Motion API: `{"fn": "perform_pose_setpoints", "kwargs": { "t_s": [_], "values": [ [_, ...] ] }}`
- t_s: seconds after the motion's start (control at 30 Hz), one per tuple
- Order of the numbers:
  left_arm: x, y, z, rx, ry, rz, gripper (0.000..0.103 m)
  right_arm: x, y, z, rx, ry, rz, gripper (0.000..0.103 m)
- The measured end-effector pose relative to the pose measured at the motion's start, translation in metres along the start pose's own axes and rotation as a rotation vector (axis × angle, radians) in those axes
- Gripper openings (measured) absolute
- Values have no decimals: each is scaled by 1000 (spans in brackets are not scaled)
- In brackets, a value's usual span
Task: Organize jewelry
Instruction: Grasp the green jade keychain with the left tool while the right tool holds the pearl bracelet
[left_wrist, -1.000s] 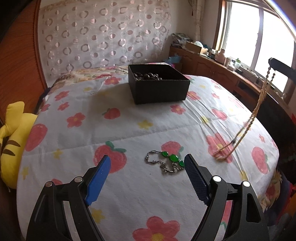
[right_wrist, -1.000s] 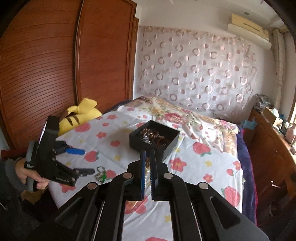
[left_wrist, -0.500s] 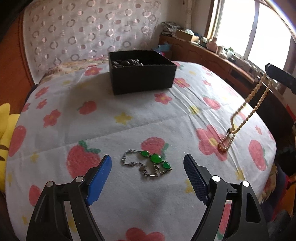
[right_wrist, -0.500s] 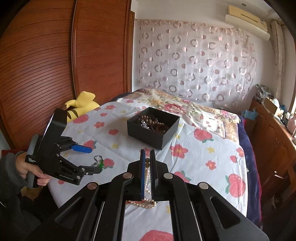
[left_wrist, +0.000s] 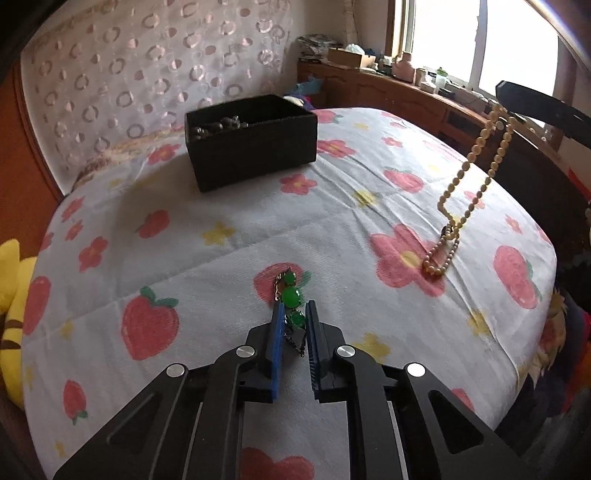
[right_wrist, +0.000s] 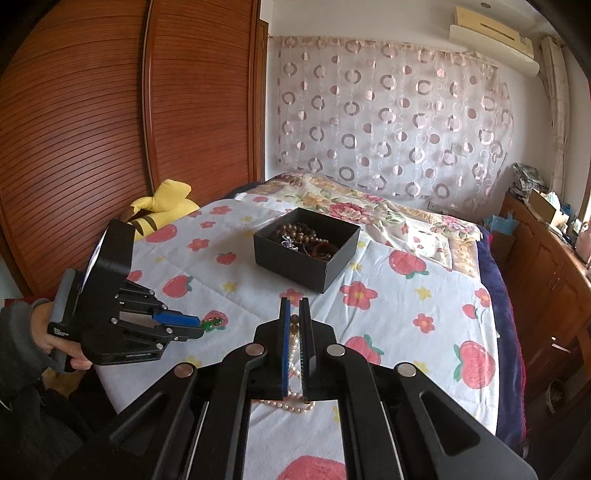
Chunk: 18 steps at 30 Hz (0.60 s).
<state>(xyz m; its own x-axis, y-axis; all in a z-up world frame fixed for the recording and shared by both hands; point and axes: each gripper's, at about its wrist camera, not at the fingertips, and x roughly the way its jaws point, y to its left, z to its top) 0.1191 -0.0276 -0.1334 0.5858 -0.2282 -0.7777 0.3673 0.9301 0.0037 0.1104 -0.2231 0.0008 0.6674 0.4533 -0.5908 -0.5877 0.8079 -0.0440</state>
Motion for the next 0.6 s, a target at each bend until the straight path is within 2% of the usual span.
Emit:
{"fn": "perform_pose_setpoints", "kwargs": {
  "t_s": [0.07, 0.27, 0.37, 0.47, 0.53, 0.6],
  "values": [
    [-8, -1, 3, -11, -29, -15, 0, 0, 0, 1, 0, -1, 0, 6],
    [-35, 6, 15, -30, -106, -16, 0, -4, 4, 5, -13, -29, -4, 5],
    [-39, 12, 17, -43, -106, -21, 0, -6, 4, 7, -18, -35, -3, 6],
    [-35, 12, 9, -63, -66, -46, 0, -5, 4, 7, -15, -31, -2, 6],
    [-28, 12, 4, -80, -37, -47, 5, -6, 5, 7, -13, -28, 0, 6],
    [-23, 8, -3, -80, -17, -48, 28, -6, 6, 8, -11, -24, 3, 6]
  ]
}}
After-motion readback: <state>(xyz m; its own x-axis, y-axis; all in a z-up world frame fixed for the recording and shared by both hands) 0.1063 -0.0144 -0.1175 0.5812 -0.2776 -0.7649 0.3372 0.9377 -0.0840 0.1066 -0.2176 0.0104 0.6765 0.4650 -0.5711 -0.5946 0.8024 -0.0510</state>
